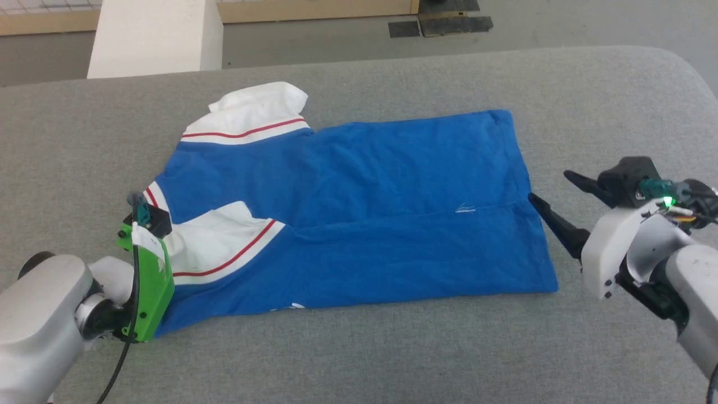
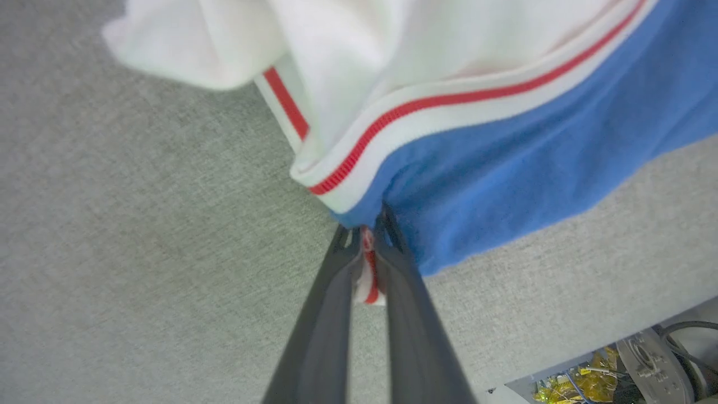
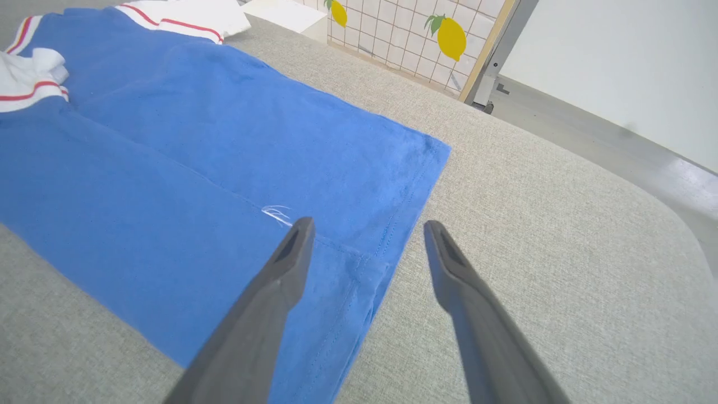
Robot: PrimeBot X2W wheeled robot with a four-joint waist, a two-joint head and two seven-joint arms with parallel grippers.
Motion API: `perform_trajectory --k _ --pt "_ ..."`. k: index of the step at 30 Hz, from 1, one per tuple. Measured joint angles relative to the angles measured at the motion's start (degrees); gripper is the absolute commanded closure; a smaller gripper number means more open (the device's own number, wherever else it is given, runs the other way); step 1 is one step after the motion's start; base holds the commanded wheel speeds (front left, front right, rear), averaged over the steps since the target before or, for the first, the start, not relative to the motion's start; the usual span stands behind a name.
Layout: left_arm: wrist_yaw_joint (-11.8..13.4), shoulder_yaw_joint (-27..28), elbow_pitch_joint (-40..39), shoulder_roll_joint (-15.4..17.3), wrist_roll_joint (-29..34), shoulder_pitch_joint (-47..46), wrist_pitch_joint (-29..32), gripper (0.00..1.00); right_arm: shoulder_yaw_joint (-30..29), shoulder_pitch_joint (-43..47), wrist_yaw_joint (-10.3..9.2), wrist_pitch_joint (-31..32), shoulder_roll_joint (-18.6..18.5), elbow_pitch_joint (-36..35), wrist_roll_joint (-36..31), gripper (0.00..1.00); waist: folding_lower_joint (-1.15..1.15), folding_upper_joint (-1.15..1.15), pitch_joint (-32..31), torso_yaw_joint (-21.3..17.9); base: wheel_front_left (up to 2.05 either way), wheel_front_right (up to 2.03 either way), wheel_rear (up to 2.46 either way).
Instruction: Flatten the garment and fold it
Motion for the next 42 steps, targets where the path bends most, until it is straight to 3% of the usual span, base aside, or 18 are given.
perform_trajectory --k 5,12,18,28,36,37,42 --pt "0.0 -2.15 -1.14 0.38 -1.64 -0.29 -2.82 1.0 2.82 -4.33 0.01 6.36 -4.26 -2.04 0.78 0.0 0.0 0.0 -1.57 0.75 0.0 0.0 0.0" --pt "0.0 -5.22 -4.27 0.7 -2.7 -1.21 -6.95 1.0 12.09 -8.59 0.01 25.5 -11.39 -5.11 8.76 0.0 0.0 0.0 -3.58 2.27 0.0 0.0 0.0" --pt "0.0 -7.89 -5.56 0.63 -2.76 -3.87 -8.59 1.0 18.57 -10.23 0.0 34.07 -12.32 -4.15 15.29 0.0 0.0 0.0 -3.16 3.69 0.0 0.0 0.0" --pt "0.0 -10.73 -5.15 -0.12 -2.94 -8.48 -11.21 1.0 23.5 -12.18 0.0 35.82 -6.82 6.5 20.29 0.0 0.01 0.0 0.51 5.29 0.0 0.0 0.0" --pt "0.0 -12.7 -3.05 -0.78 -3.79 -9.33 -13.76 1.0 26.76 -13.11 0.02 32.77 -6.36 9.39 22.18 0.0 0.0 0.0 2.44 6.66 0.0 0.0 0.0" --pt "0.0 -12.94 -2.76 -0.77 -4.09 -9.33 -13.93 1.0 27.48 -13.35 0.02 32.29 -6.61 9.27 22.26 1.0 0.0 0.0 2.41 6.69 0.0 0.0 0.0" --pt "0.0 -13.84 -1.18 -0.71 -6.32 -8.92 -15.64 1.0 30.07 -14.17 0.01 28.4 -7.32 8.6 22.81 1.0 0.01 0.0 1.01 6.41 0.0 0.0 0.0"
